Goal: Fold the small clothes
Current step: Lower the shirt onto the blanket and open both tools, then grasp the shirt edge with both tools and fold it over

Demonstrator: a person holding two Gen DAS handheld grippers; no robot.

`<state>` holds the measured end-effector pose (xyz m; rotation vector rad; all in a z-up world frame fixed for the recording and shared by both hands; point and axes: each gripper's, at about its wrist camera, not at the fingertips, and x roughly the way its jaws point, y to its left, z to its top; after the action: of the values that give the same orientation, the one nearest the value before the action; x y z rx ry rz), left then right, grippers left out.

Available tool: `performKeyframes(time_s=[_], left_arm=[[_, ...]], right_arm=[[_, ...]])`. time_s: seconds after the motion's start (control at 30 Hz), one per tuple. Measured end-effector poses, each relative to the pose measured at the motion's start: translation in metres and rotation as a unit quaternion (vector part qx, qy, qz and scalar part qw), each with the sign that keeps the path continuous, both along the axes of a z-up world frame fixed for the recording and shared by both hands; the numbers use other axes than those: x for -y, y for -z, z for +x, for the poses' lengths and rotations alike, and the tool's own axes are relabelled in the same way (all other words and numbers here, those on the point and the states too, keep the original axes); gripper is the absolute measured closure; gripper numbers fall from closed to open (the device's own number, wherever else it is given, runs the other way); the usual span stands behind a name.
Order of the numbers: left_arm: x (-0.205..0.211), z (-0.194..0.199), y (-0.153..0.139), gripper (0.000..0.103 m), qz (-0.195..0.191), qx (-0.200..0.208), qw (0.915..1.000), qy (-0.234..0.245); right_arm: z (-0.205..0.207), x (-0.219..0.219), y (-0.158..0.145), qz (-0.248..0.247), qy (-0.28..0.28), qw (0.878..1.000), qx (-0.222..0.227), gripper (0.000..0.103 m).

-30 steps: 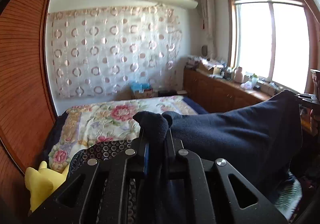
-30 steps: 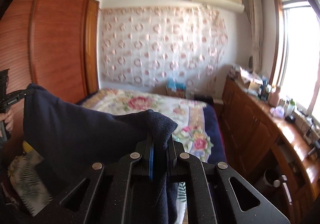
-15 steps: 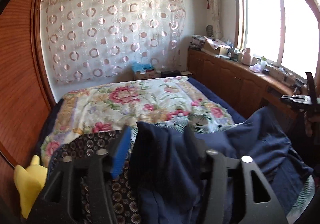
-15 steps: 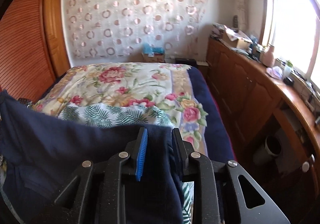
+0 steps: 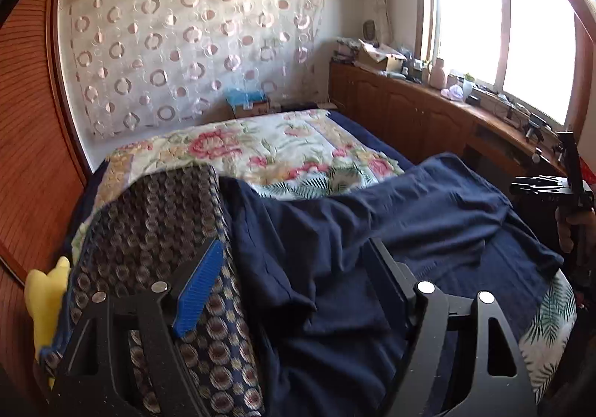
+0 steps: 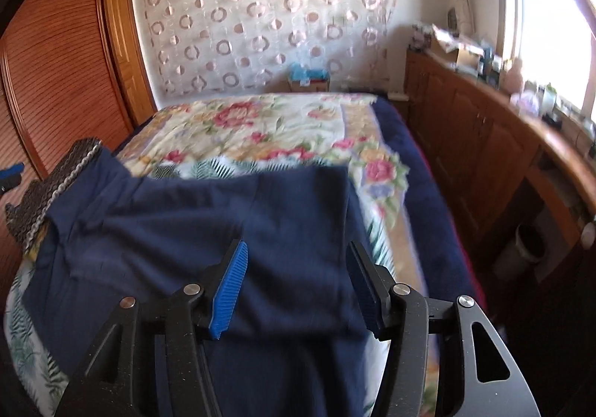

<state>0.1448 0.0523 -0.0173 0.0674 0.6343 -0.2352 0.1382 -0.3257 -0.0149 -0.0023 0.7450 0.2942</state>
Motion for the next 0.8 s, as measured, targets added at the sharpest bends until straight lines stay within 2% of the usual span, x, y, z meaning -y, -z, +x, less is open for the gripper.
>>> performKeyframes(time_s=[0.2,0.43,0.57,0.73,0.8], left_arm=[[0.003,-0.006,0.020,0.025,0.007,-0.030,0.9995,0.001],[0.003,-0.004,0.029,0.025,0.015,-0.042,0.9990,0.003],[0.006,0.004,0.035,0.040,0.021,-0.059,0.9981,0.004],[0.008,0.020,0.043,0.057,0.039,-0.082,0.9959,0.003],[0.008,0.029,0.048,0.059,0.048,-0.096,0.9942,-0.004]], right_arm=[[0.007,0.016,0.024,0.001,0.014,0.998,-0.058,0.046],[0.016,0.034,0.016,0.014,0.028,0.996,-0.079,0.046],[0.025,0.043,0.006,0.020,0.038,0.996,-0.075,0.046],[0.014,0.044,0.004,0.000,0.045,0.997,-0.058,0.046],[0.008,0.045,0.002,-0.009,0.048,0.997,-0.051,0.047]])
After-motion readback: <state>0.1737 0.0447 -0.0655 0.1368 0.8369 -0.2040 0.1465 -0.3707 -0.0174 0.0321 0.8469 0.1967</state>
